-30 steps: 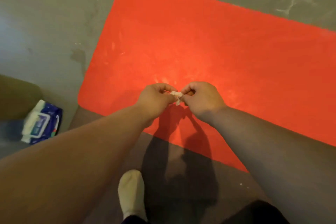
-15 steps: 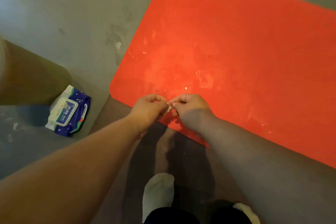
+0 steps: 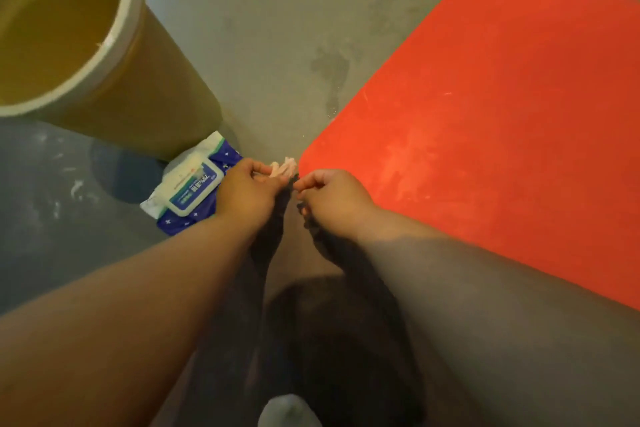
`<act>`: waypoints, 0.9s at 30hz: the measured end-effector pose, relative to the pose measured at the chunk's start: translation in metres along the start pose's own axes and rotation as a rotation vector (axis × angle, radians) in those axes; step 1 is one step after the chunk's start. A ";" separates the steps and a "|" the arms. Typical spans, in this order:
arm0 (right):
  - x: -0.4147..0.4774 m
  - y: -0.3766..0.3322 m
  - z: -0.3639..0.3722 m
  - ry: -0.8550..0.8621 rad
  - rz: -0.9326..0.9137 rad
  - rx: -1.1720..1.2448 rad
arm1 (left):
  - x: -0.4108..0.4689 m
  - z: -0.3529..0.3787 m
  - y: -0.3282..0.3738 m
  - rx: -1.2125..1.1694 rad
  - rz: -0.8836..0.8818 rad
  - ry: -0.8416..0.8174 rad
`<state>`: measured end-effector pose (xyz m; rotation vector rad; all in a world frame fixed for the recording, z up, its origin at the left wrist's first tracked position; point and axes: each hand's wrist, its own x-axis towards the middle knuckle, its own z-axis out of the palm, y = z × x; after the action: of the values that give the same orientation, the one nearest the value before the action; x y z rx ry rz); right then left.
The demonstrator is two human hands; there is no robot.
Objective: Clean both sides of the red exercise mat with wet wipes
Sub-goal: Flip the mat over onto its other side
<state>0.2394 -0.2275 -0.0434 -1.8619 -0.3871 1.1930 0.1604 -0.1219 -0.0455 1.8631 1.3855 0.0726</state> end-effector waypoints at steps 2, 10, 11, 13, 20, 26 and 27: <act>0.010 -0.007 -0.004 -0.024 0.003 -0.107 | 0.012 -0.003 -0.009 -0.021 -0.040 0.008; 0.033 0.004 0.006 -0.066 -0.006 -0.280 | 0.017 -0.012 -0.051 0.103 -0.070 0.073; 0.035 0.007 0.009 -0.118 -0.031 -0.348 | 0.015 -0.012 -0.059 0.174 -0.046 0.048; 0.038 0.013 0.014 -0.173 -0.150 -0.664 | 0.011 -0.008 -0.072 0.342 0.048 0.010; 0.064 0.031 0.007 -0.136 -0.405 -0.807 | 0.009 0.012 -0.116 0.677 0.446 0.094; 0.070 0.034 0.020 -0.141 -0.382 -0.808 | 0.016 0.015 -0.127 0.671 0.468 0.120; 0.071 0.028 0.023 -0.113 -0.391 -0.794 | 0.016 0.013 -0.128 0.662 0.482 0.123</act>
<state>0.2492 -0.1863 -0.1109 -2.2110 -1.3772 0.9337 0.0729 -0.1054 -0.1397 2.7622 1.0764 -0.0382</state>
